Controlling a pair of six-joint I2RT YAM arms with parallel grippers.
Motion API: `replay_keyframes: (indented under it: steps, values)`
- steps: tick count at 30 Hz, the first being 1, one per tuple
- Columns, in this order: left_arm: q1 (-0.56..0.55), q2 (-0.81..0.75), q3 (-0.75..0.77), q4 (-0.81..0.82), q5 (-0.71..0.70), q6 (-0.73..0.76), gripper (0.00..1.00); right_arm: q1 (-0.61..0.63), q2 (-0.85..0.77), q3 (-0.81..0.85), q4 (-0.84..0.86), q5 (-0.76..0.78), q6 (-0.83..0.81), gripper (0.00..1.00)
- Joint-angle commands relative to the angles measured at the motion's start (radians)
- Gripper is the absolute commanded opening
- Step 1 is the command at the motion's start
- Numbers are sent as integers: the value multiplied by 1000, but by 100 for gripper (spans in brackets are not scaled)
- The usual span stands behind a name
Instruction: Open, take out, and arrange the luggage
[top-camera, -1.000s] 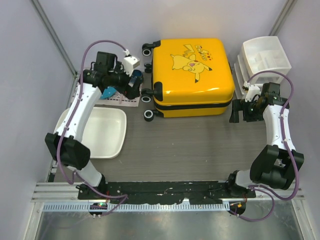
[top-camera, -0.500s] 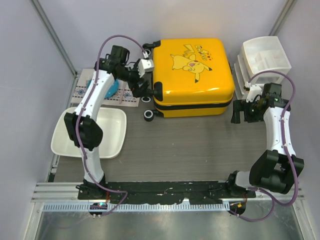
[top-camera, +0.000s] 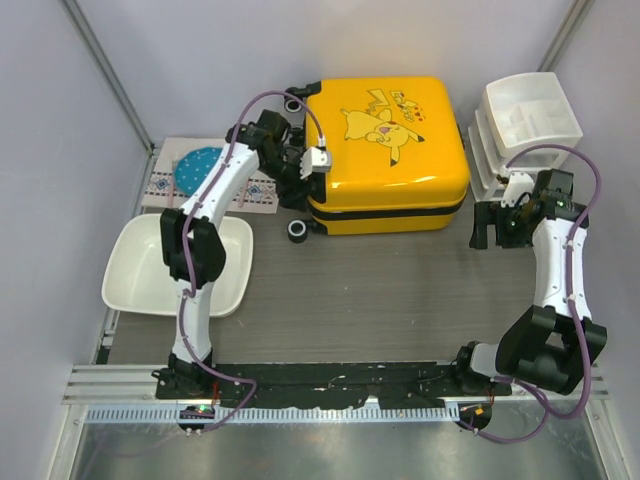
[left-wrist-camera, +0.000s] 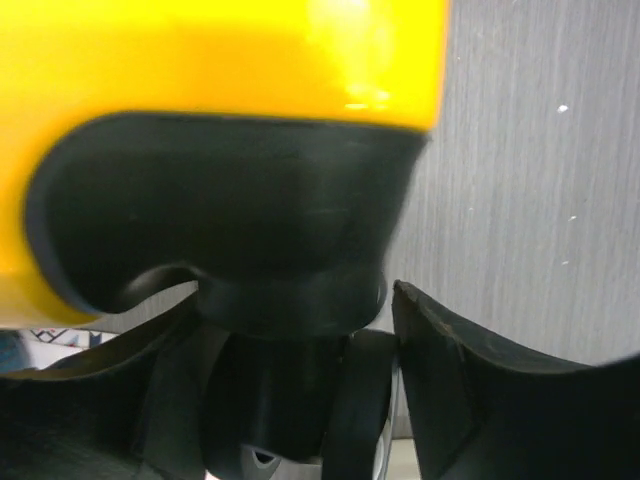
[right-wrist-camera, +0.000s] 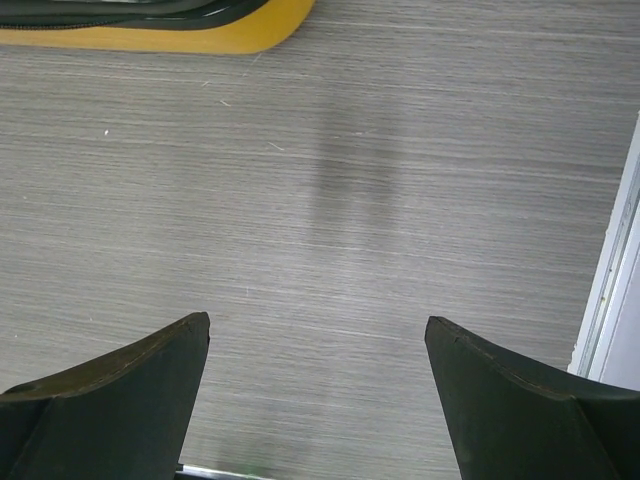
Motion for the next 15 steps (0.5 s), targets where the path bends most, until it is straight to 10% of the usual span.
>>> replay_keyframes:
  steps: [1, 5, 6, 15]
  values:
    - [-34, 1, 53, -57, -21, 82, 57, -32, 2, 32, -5, 0, -25, 96]
    - [-58, 4, 40, -126, -47, 193, 22, -65, 16, 38, -14, -9, -51, 96]
    - [-63, 2, 37, -146, -51, 228, 0, -78, 19, 49, -16, -12, -67, 96]
    - [-74, -194, -264, -186, 22, 587, 0, -193, 60, 112, -85, -23, -187, 96]
